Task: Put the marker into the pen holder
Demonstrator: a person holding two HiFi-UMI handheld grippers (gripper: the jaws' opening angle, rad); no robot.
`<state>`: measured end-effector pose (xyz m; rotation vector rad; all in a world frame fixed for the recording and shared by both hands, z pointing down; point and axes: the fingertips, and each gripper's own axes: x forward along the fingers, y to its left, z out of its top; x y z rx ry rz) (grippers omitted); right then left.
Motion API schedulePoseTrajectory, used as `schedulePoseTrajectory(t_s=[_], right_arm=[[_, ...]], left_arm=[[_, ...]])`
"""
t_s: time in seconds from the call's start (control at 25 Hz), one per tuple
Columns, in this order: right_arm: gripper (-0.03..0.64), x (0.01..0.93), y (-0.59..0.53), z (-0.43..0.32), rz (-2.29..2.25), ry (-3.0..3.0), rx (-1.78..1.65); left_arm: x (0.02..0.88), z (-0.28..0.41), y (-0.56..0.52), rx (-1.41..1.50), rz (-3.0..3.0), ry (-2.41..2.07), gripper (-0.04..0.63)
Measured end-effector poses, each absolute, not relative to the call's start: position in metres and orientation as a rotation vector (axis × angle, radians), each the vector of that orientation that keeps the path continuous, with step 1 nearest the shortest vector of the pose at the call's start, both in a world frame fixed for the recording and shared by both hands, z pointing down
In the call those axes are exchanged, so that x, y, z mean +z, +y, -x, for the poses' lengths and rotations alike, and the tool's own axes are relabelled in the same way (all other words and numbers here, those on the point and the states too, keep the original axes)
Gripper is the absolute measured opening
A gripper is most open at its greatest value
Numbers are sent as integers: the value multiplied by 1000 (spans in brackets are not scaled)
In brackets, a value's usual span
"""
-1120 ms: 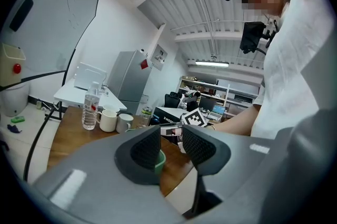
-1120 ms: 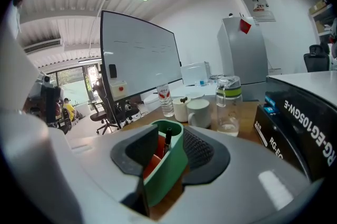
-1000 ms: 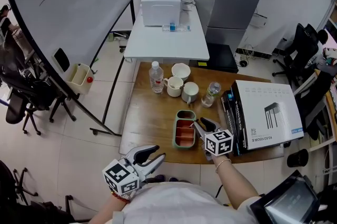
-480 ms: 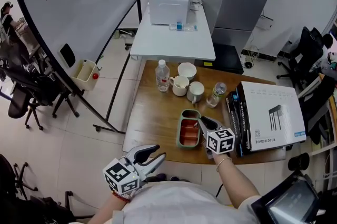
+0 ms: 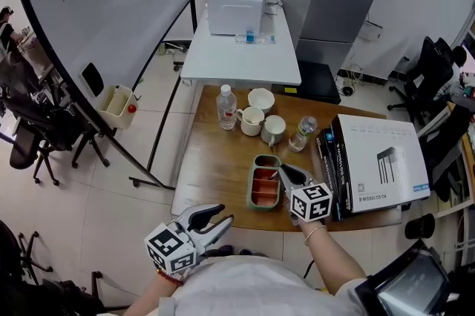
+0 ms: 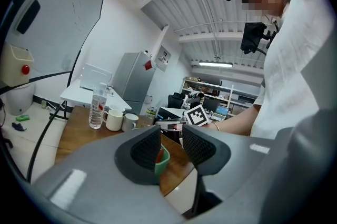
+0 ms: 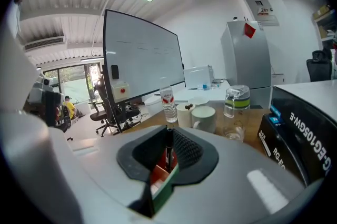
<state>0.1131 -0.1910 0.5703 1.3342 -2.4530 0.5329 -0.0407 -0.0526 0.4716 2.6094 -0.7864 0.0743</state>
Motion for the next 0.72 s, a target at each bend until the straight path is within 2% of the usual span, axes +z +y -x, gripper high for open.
schedulePoseTrajectory(t_s=[0.44,0.72], right_arm=[[26,478,-200,-115,-1376,-2624,399],[26,492,-220,-109,-1407,-2623,394]], left_arm=[[475,42,-54,57,-2622,-781,132],[470,46,-54,63,-2617,-800,132]])
